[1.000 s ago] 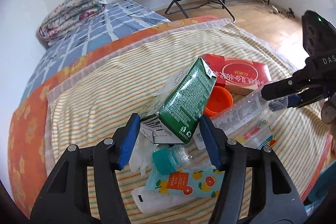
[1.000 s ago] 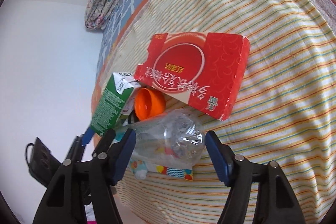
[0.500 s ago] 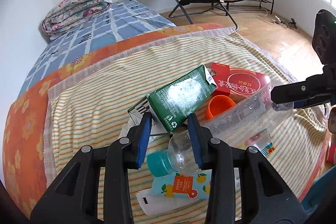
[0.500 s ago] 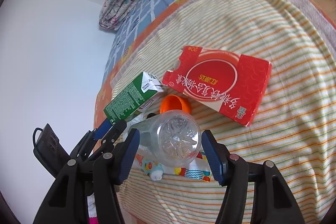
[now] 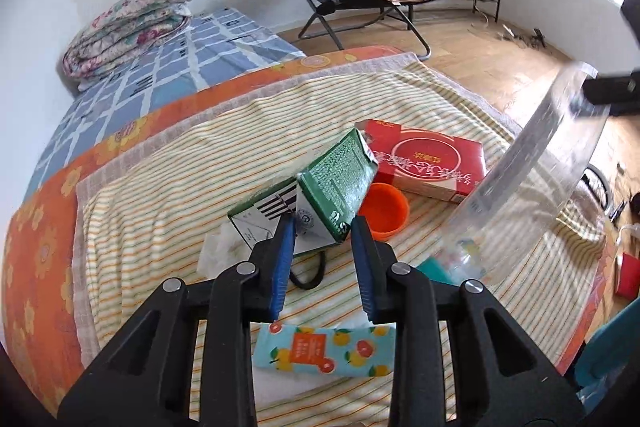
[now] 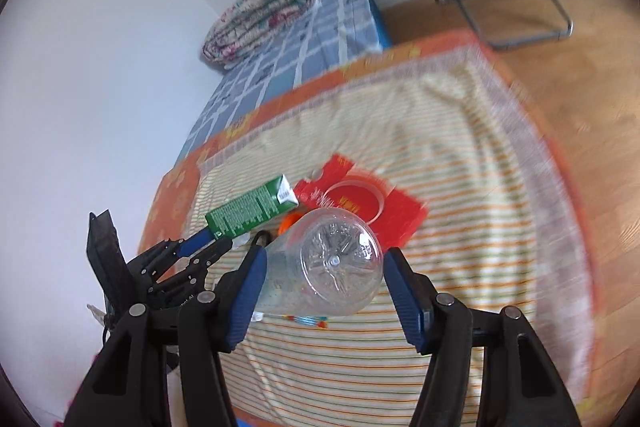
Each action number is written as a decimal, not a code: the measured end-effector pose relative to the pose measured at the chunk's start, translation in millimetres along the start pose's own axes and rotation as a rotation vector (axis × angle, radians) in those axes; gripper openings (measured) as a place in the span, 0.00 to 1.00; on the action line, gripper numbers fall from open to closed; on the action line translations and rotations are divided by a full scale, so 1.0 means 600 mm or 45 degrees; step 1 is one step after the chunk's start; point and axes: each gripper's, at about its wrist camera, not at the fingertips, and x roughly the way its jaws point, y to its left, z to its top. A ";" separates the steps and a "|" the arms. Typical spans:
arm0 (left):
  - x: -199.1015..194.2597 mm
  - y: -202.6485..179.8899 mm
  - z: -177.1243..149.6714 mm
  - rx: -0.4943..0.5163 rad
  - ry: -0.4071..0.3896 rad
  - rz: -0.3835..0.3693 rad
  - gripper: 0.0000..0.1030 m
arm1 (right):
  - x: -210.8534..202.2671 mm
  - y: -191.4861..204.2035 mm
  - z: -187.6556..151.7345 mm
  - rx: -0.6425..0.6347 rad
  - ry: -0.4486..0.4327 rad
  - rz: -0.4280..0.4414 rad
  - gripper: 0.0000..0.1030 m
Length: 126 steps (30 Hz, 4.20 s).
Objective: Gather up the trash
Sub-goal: 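Grasp the green-and-white milk carton with the left gripper while the right holds the bottle, then carry the milk carton and the bottle over the blue basket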
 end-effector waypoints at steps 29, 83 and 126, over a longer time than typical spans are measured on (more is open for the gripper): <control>0.057 0.105 0.010 -0.377 0.113 -0.171 0.90 | -0.009 0.000 0.002 -0.081 -0.012 -0.029 0.61; -0.138 -0.016 -0.149 -0.227 0.128 -0.205 0.66 | -0.136 0.128 -0.085 -0.500 -0.192 -0.132 0.60; -0.108 -0.111 -0.219 -0.166 0.345 -0.048 0.64 | -0.158 0.131 -0.111 -0.505 -0.172 -0.100 0.60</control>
